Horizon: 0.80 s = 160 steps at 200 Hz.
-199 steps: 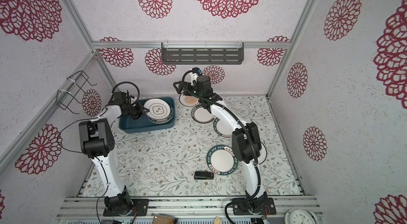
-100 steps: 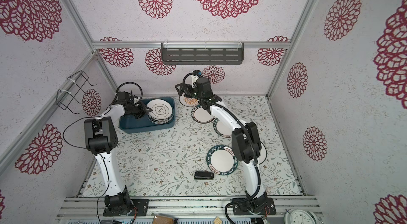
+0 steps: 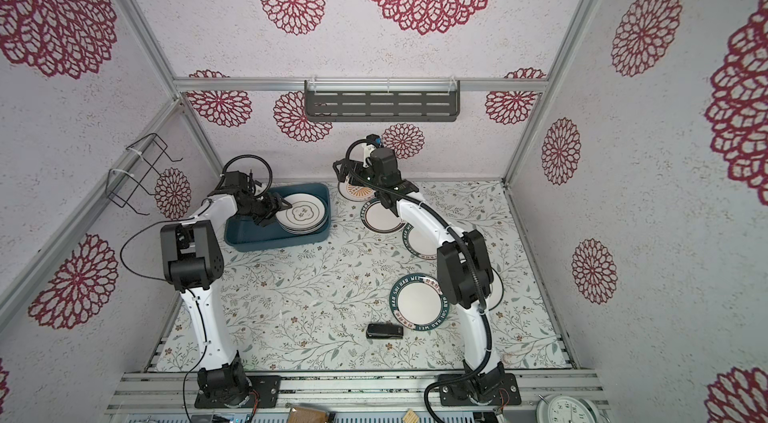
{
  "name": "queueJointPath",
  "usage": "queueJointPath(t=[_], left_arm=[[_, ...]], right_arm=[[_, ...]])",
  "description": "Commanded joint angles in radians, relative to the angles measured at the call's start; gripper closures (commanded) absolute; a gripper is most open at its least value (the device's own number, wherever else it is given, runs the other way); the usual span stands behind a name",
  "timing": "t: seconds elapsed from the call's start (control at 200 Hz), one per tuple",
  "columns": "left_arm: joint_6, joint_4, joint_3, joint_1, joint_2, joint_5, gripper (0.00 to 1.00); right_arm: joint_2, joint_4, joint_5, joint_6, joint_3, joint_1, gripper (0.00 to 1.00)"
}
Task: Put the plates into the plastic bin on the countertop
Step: 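Open the left gripper to release the cloud-emblem plate in the bin, then move both grippers to the green-rimmed HAO SHI HAO WEI plate nearest the robot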
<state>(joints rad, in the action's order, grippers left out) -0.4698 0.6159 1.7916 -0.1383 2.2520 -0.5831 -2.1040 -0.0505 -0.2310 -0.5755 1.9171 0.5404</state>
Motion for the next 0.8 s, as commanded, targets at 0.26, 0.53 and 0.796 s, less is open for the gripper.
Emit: queueJointPath(t=[0.26, 0.53, 0.796], left_arm=[[0.039, 0.053, -0.007, 0.014, -0.051, 0.062, 0.24], [0.084, 0.167, 0.038, 0.061, -0.046, 0.238, 0.23], [0.068, 0.119, 0.043, 0.081, -0.046, 0.194, 0.22]], right_arm=[[0.082, -0.012, 0.038, 0.011, -0.069, 0.004, 0.01], [0.143, -0.041, 0.057, 0.011, -0.171, 0.005, 0.01], [0.198, -0.058, 0.074, 0.016, -0.252, 0.005, 0.01]])
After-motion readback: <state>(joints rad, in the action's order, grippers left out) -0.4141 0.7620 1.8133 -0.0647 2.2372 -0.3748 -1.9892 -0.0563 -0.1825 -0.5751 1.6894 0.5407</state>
